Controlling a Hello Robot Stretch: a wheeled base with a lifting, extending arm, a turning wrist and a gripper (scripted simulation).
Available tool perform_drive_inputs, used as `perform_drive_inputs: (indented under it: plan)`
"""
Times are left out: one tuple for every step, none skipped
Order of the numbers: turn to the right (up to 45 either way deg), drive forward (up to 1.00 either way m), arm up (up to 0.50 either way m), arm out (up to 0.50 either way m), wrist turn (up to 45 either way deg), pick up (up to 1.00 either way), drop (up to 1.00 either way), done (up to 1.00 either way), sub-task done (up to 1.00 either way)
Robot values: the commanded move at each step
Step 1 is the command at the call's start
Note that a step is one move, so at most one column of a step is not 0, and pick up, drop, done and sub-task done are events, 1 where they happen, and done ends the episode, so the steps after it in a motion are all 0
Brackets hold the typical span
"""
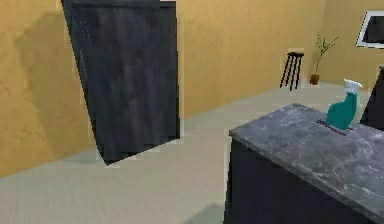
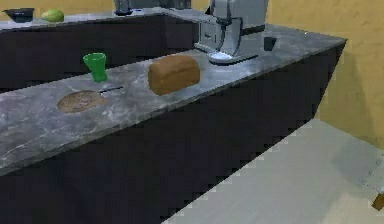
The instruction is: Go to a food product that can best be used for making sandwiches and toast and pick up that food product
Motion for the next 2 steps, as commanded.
perform_drive_inputs:
  plan:
    - [45.0, 0.0, 0.0, 0.0, 0.0, 0.0, 0.0, 0.0, 0.0]
    - [39.0, 0.0, 0.0, 0.0, 0.0, 0.0, 0.0, 0.0, 0.0]
